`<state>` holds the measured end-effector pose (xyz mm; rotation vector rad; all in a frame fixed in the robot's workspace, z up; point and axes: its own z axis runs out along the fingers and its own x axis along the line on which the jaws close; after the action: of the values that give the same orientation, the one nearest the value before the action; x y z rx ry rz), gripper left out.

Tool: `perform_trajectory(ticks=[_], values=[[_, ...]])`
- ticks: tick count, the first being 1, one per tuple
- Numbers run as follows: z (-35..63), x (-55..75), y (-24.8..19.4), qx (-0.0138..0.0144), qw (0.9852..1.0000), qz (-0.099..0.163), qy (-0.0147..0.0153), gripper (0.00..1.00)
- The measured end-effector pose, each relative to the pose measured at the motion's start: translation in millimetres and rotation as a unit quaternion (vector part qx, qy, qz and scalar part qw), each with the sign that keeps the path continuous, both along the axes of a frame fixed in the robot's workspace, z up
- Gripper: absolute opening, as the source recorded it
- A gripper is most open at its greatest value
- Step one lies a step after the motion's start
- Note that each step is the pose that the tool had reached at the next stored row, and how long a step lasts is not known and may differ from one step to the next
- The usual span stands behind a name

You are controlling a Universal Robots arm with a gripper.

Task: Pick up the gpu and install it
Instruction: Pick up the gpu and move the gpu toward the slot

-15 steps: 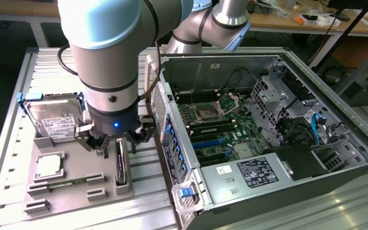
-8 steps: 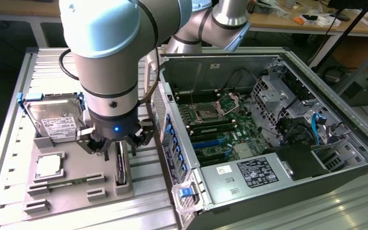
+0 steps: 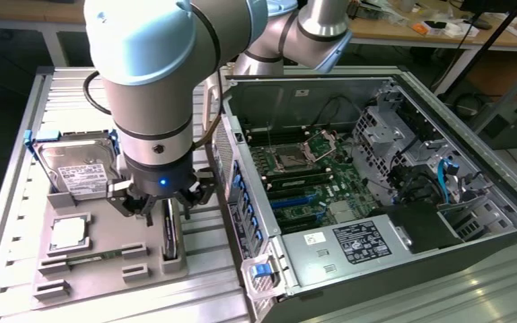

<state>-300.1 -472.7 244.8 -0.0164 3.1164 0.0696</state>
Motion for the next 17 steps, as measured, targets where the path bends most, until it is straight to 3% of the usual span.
perform_trajectory(ticks=[8,10,11,12,16,17], values=[[-1.3,-1.1,0.8,0.0,1.0,0.0,0.0,0.59],[-1.5,-1.1,0.8,0.0,1.0,0.0,0.0,0.45],[-1.9,-1.1,0.9,0.0001,1.0,0.0,-0.0002,0.45],[-2.6,-1.1,0.9,0.0002,1.0,0.0,-0.0002,0.39],[-3.5,-1.1,0.8,0.0,1.0,0.0,0.0,0.38],[-3.5,-1.1,0.8,0.0,1.0,0.0,0.0001,0.31]])
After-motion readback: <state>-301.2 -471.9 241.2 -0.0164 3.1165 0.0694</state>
